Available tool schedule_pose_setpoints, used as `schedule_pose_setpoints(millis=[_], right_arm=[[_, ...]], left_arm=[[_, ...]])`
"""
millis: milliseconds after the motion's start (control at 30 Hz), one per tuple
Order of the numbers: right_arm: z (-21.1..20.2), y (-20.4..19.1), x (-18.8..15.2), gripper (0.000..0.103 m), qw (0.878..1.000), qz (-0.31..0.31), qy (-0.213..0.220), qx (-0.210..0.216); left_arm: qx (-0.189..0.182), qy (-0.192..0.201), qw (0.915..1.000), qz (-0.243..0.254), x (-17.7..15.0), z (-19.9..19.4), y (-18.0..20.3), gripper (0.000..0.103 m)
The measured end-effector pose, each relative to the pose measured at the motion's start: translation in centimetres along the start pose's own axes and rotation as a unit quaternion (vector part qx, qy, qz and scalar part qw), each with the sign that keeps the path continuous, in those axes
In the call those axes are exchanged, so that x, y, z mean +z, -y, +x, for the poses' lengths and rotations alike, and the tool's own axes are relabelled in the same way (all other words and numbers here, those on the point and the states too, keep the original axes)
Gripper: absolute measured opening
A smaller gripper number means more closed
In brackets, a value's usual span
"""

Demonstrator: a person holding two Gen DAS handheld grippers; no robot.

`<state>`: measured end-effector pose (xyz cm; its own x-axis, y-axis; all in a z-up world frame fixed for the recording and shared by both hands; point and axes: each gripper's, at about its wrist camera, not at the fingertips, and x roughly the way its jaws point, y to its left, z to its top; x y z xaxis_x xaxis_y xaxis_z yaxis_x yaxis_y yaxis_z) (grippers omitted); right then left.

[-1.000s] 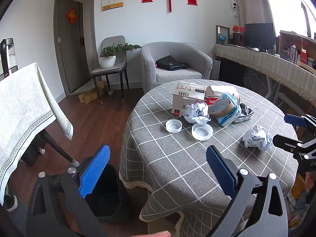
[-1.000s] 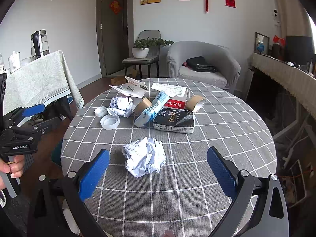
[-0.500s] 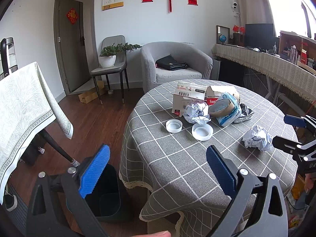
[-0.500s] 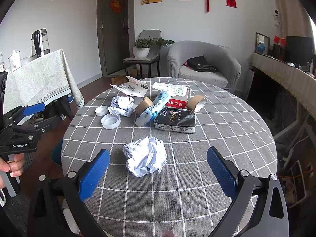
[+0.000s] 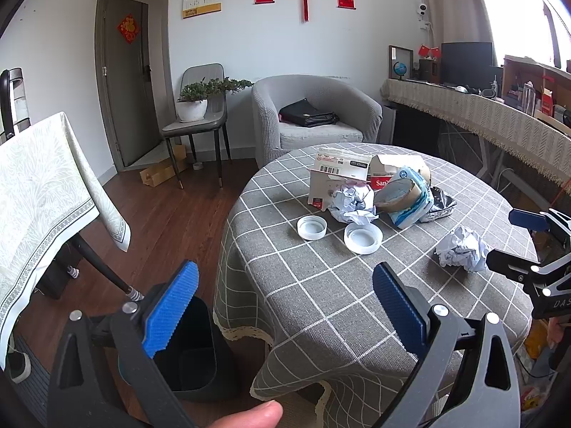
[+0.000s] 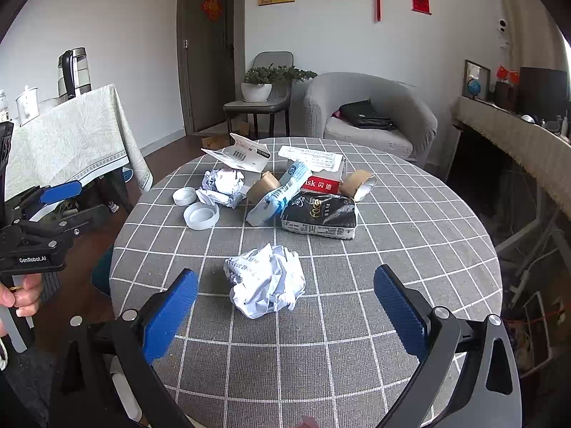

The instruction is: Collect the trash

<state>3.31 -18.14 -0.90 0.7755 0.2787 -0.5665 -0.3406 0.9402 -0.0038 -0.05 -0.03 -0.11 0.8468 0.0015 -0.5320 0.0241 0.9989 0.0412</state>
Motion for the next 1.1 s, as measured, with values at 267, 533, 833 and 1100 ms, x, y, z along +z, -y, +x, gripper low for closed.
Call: schedule_pose_setpoints(millis=[267,533,833,1100], right_arm=[[0.2,-0.1,0.0,0.1,1.0,0.004,-0.003,0.01],[0.4,-0.3,0.6,0.1,1.0,0.013,0.002,0.022],[1.7,-0.9,0.6,0.098,1.0,0.008,-0.016,0.017],[3.4,-1.1,0.7,0.079,0.999,0.013,-0.043,0.015]], left_arm=[[0.001,-0.009,1.0,-0.003,0.0,0.4,-0.3,0.1],[-0.017,0.0,0.9997,-0.016,0.8,-0.4,-0.4,0.1],[-0.035,-0.014,0.9991,-0.016,0.5,0.0,-1.2,0.092],[-0.062,-0.02,0.9977,-0.021,0.6,0.2,-1.9,0.088]])
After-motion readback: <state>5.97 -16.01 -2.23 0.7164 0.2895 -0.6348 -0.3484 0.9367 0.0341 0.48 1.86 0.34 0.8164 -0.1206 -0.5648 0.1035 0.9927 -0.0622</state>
